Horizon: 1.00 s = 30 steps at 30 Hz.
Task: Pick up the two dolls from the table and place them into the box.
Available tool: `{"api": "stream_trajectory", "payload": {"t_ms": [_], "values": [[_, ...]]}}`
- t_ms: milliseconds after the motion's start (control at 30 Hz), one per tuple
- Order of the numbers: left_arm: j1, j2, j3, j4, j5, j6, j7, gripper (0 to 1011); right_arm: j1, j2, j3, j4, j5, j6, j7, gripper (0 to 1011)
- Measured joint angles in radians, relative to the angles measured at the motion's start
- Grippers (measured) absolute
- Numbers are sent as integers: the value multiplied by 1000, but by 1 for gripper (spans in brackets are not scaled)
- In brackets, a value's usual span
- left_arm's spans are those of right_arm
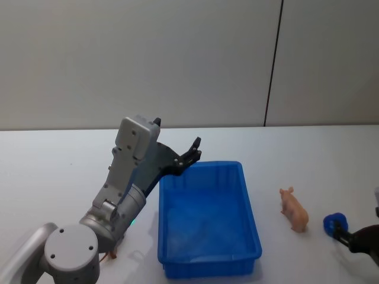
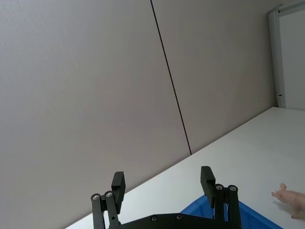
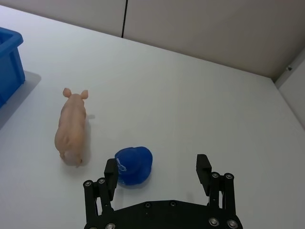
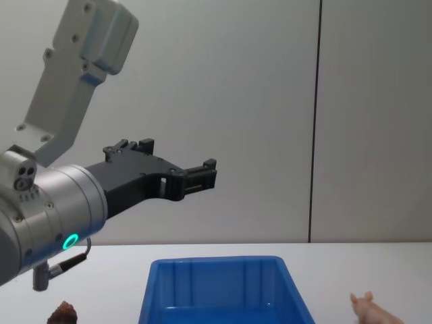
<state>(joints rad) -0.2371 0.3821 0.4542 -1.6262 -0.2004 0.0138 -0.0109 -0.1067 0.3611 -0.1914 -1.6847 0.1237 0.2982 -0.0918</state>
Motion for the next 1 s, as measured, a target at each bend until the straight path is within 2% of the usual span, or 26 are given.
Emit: {"api": "stream_trajectory", "payload": {"t_ms": [400, 833, 1000], "values": [[0, 0, 0, 0, 0, 0, 0, 1003, 71, -53, -23, 115, -40, 5, 43, 1008], [0, 0, 0, 0, 0, 0, 0, 1004, 134, -100, -31, 229, -53, -6, 18, 1008], [0, 0, 0, 0, 0, 0, 0, 1003, 153, -113, -33, 260, -57, -16, 10, 911]]}}
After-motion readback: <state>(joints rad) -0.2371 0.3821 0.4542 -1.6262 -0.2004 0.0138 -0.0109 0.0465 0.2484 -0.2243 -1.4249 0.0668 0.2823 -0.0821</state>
